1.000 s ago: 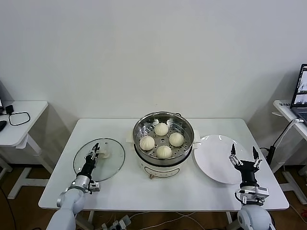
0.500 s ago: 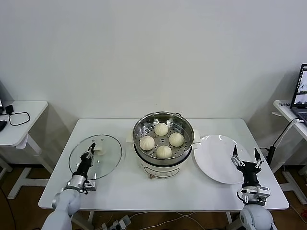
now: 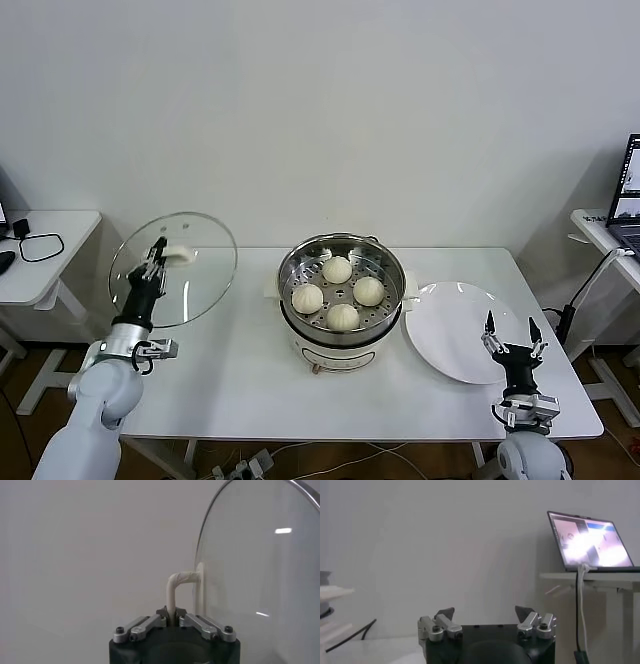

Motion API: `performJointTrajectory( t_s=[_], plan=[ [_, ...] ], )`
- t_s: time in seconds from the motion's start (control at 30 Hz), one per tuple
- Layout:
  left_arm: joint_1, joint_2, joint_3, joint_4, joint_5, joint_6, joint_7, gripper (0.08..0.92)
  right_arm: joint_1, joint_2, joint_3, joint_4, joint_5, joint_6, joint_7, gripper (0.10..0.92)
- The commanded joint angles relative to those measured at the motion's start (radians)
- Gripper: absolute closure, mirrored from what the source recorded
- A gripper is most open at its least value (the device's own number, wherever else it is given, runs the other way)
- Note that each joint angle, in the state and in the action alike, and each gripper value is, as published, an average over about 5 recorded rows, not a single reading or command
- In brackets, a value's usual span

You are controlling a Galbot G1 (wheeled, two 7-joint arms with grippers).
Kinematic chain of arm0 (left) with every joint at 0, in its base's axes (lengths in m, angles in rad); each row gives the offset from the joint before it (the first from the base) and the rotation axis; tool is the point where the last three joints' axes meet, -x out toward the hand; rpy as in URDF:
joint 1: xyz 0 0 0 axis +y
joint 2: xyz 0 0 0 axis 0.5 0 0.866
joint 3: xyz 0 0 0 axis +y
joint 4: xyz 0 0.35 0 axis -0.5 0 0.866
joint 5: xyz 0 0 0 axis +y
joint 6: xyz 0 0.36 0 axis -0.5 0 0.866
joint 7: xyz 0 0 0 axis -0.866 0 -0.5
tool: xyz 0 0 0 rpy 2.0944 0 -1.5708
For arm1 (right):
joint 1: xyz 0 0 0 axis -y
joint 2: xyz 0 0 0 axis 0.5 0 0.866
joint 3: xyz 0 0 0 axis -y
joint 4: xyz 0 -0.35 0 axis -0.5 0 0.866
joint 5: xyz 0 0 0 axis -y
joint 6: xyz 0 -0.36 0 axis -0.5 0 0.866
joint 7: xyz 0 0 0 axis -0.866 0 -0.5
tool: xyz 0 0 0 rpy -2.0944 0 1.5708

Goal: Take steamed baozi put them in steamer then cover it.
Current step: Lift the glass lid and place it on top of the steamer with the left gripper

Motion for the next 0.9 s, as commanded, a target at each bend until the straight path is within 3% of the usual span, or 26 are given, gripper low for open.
performJointTrajectory(
  t_s=[0.03,0.27,0.53,0.9],
  plan=[
    [-0.02,-0.062,0.314,-0.379,-0.018,0.209,0.149,0.812,-0.018,0.005,-0.009,0.008,-0.02,-0.027,0.029,0.203],
    [-0.142,-0.188,0.513,-0.225,0.076,0.307,0.272,0.812,-0.035,0.013,-0.012,0.006,-0.025,-0.037,0.032,0.203],
    [-0.217,-0.282,0.579,-0.091,0.253,0.358,0.398,0.812,-0.029,0.025,-0.014,-0.031,-0.025,-0.032,0.028,0.203],
    [-0.212,-0.368,0.586,-0.023,0.333,0.402,0.435,0.812,-0.013,0.036,-0.015,-0.051,-0.033,-0.032,0.028,0.203]
  ],
)
